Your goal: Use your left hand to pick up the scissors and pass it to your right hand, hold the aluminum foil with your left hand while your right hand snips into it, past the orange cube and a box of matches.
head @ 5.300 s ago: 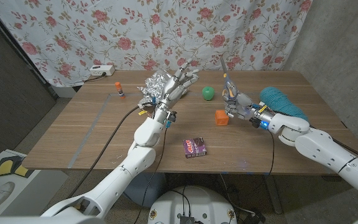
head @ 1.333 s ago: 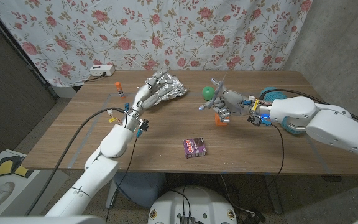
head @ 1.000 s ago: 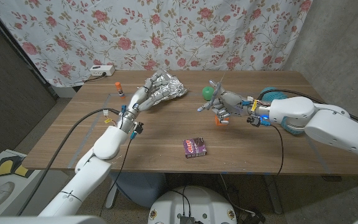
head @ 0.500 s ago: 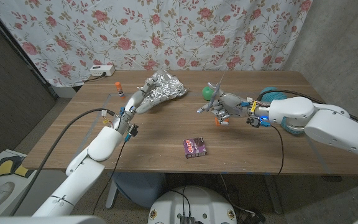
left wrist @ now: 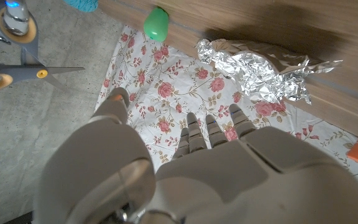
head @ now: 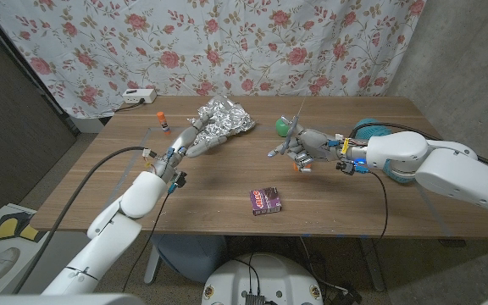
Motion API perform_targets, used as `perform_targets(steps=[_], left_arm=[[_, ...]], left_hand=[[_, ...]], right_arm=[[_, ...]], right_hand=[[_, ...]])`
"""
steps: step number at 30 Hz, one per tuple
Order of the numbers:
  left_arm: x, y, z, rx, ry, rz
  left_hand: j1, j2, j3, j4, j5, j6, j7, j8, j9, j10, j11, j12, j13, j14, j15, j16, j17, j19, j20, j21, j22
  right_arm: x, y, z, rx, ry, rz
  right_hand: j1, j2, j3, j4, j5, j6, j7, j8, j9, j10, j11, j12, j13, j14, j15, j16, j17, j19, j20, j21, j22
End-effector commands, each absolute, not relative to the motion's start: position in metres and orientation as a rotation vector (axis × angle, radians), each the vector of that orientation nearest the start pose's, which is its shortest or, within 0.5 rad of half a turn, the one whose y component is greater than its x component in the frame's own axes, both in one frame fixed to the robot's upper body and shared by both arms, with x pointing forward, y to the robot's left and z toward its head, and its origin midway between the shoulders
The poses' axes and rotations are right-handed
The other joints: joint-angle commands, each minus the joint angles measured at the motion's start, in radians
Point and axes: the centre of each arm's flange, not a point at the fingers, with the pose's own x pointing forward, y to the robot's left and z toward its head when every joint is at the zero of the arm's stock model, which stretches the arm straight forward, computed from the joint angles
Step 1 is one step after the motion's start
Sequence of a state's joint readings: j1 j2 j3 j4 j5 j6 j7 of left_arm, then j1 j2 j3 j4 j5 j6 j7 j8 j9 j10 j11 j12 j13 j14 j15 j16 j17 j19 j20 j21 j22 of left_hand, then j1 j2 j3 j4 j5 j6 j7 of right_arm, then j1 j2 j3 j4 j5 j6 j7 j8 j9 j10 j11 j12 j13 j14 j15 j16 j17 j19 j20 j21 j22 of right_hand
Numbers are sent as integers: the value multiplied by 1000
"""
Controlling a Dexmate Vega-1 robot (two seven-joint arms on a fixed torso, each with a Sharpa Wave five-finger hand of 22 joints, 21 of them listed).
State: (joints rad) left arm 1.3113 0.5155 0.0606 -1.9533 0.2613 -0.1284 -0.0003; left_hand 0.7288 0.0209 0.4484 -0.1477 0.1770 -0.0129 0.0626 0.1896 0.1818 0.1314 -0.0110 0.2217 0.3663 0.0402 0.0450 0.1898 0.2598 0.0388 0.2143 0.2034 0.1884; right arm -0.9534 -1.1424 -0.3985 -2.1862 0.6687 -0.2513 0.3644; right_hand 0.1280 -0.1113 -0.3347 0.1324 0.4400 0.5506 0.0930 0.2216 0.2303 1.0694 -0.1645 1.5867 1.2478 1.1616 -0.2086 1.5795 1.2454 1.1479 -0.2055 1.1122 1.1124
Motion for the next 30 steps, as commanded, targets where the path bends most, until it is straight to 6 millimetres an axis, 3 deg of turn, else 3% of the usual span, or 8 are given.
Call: perform_targets(steps=[1,8,20,25,30], left_arm=[[512,265,-36,888,-693,-3],[514,269,-37,899,-679,5],[521,280,-36,911,-636,29],[522,281,-37,923,-613,28],[523,283,-38,944,-601,61]], left_hand=[[-9,-2,2,0,0,-6,-6,-4,-1,-20,-2,-5,-2,-14,8,-3,-3,-9,0,-2,4],[-8,-7,3,-5,1,34,-9,11,-1,-43,0,-12,-11,-30,10,-3,-13,-15,0,-2,3],[-2,-9,6,-9,1,32,-17,7,0,-46,4,-9,-22,-46,15,-3,-27,-17,0,0,3],[3,-8,8,-11,2,-1,-13,-6,1,-83,18,-20,-30,-72,21,-7,-36,-25,0,-2,2],[3,-8,8,-10,1,-4,-14,-5,1,-92,17,-21,-32,-80,22,-8,-39,-29,0,-2,2]], right_arm=[[476,-192,2,-692,-304,870],[477,-191,2,-704,-310,879],[470,-185,2,-722,-326,913],[468,-182,1,-730,-324,919],[468,-182,1,-729,-320,922]], right_hand=[[22,1,1,-1,-5,82,111,-1,3,0,-3,2,4,8,0,1,3,9,2,-6,-1],[41,7,4,-3,-9,81,110,-4,5,-1,-3,2,4,6,0,1,3,7,5,-8,-2],[60,0,-3,2,-22,82,111,-9,7,-8,-3,2,3,-4,0,0,2,6,6,-18,-12],[54,-6,-6,6,-23,79,109,-11,7,-10,-2,1,3,-6,0,0,2,5,8,-16,-7],[53,-5,-5,7,-24,77,110,-12,7,-11,-2,1,3,-6,0,0,2,5,8,-17,-9]])
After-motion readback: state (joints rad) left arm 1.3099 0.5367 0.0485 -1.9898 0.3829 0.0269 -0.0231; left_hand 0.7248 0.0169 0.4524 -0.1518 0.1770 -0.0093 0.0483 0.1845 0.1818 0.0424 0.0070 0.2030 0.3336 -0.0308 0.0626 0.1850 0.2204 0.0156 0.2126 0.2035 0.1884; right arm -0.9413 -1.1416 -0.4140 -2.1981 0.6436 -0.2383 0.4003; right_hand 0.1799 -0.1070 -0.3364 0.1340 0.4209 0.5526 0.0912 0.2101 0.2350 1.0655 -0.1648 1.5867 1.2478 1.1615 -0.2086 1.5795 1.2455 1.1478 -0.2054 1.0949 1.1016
